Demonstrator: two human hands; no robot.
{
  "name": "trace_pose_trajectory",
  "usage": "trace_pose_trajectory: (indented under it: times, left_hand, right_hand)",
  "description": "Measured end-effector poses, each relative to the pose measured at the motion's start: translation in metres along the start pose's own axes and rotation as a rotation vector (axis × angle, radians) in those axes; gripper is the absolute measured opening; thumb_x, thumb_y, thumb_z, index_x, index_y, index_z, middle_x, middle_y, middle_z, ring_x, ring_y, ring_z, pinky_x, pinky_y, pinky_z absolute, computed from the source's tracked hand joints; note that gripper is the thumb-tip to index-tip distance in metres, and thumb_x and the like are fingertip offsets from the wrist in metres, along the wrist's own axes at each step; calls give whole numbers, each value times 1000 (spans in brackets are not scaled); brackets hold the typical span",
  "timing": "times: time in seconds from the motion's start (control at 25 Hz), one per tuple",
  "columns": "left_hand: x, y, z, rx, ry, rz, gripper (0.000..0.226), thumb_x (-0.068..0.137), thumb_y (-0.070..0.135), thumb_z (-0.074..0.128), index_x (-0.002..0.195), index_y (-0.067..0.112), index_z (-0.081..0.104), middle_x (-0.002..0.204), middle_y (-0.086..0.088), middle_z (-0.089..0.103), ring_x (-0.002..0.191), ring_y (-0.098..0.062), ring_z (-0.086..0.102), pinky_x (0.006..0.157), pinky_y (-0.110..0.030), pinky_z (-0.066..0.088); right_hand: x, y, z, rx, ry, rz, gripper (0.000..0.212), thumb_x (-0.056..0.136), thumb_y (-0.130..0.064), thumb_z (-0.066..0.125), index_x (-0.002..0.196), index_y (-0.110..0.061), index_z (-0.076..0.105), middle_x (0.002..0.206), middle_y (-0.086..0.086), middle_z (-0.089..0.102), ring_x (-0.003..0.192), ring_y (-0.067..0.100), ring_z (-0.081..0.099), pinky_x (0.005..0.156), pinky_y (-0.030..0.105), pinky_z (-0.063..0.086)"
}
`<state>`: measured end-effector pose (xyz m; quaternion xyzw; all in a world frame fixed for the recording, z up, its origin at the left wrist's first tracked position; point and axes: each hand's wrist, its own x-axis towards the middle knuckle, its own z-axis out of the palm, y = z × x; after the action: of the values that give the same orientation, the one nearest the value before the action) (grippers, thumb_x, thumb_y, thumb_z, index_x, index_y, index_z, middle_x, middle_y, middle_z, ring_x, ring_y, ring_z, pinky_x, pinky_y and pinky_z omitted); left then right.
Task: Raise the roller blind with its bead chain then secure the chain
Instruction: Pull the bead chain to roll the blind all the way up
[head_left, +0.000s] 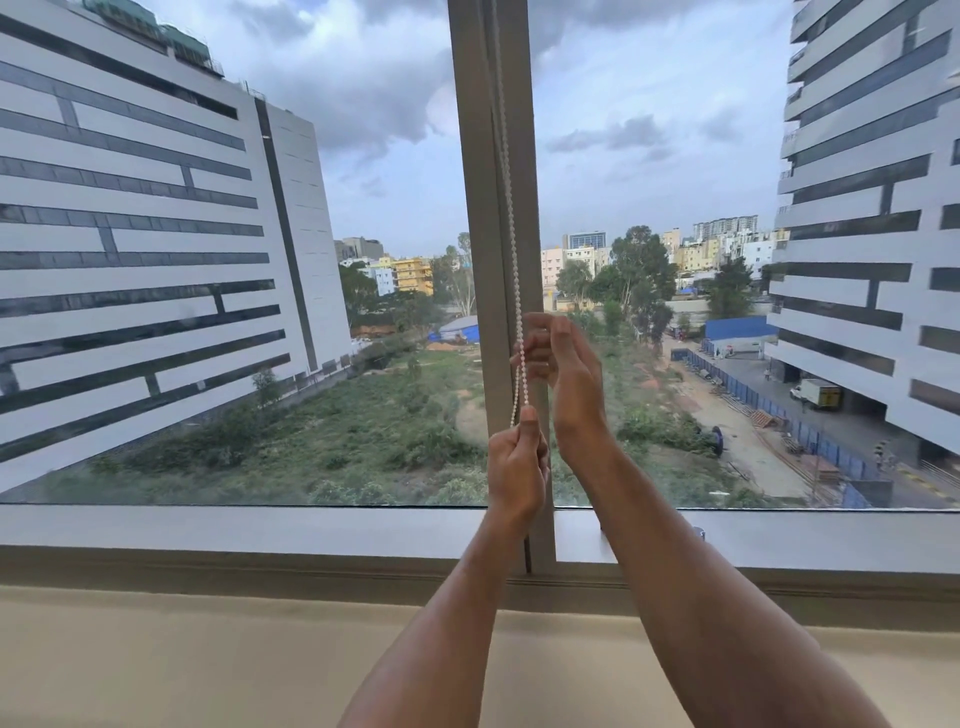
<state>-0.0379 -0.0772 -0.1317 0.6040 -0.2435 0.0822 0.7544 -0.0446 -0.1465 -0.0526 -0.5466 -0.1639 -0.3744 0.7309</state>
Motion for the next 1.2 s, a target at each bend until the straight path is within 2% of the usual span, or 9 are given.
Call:
trace_pose_trajectory:
  times: [0.16, 0.36, 0.48, 0.6, 0.72, 0.84, 0.92, 1.08, 1.2]
  left_hand:
    - [-19, -13, 5, 25, 12, -35, 61, 111, 21, 41, 57, -6, 42, 51, -2, 35, 32, -10, 25, 38, -23, 16]
    - [-26, -15, -6, -99, -57, -137, 54, 111, 16, 35, 58, 14, 41, 47, 0, 37, 37, -11, 32, 41, -21, 25]
    - [-21, -15, -20, -101, -22, -84, 44, 109, 27, 32, 79, 10, 59, 71, -8, 59, 66, -21, 55, 64, -32, 46]
    - [-1, 5, -31, -65, 125, -29, 44, 109, 34, 32, 89, 14, 66, 80, -2, 67, 74, -16, 59, 78, -36, 43]
    - [25, 45, -27, -52, 127, 94, 46, 111, 28, 34, 90, 14, 72, 76, -4, 71, 70, -18, 64, 68, -32, 51]
    - [44, 85, -7, -35, 11, 145, 53, 111, 38, 33, 83, 14, 72, 64, -2, 66, 58, -17, 59, 57, -26, 49]
    - [49, 98, 5, -33, -29, 122, 58, 110, 43, 35, 65, 18, 62, 52, 1, 51, 44, -15, 44, 44, -25, 38]
    - [45, 94, 15, -42, 33, 123, 62, 109, 45, 40, 51, 23, 35, 50, -4, 30, 36, -13, 24, 37, -21, 19]
    - [40, 84, 18, -41, 72, 148, 66, 108, 44, 44, 45, 27, 35, 49, -2, 29, 35, -11, 24, 37, -19, 19]
  right_hand:
    - [-1, -12, 22, 21, -150, 125, 46, 109, -41, 41, 78, -17, 65, 58, -4, 48, 43, 9, 39, 39, 20, 31]
    - [-16, -3, 25, 80, -110, 56, 48, 105, -44, 49, 63, -23, 39, 57, -7, 32, 43, 7, 20, 36, 16, 21]
    - [-17, 0, 23, 82, -98, 47, 48, 105, -40, 50, 62, -24, 39, 54, -10, 32, 41, 6, 21, 35, 16, 21]
    - [-33, 19, 13, 10, -83, 29, 49, 107, -34, 49, 59, -23, 53, 50, -9, 46, 38, 4, 34, 37, 16, 31]
    - [-55, 46, 3, 36, -106, 79, 43, 108, -29, 47, 86, -3, 73, 67, 31, 59, 56, 19, 50, 51, 26, 41]
    - [-72, 60, -1, -2, -122, 129, 43, 98, -47, 53, 70, -15, 56, 48, -1, 41, 42, 6, 32, 40, 19, 29]
    - [-78, 65, -3, -33, -124, 138, 38, 100, -40, 51, 64, -28, 54, 49, -14, 36, 39, 2, 25, 36, 17, 24]
    - [-79, 74, -11, -97, -128, 119, 37, 102, -31, 43, 68, -33, 58, 53, -14, 40, 44, 4, 28, 42, 18, 27]
    - [-83, 77, -20, -75, -83, 124, 37, 104, -40, 38, 90, -16, 61, 68, 9, 49, 57, 19, 41, 57, 25, 39]
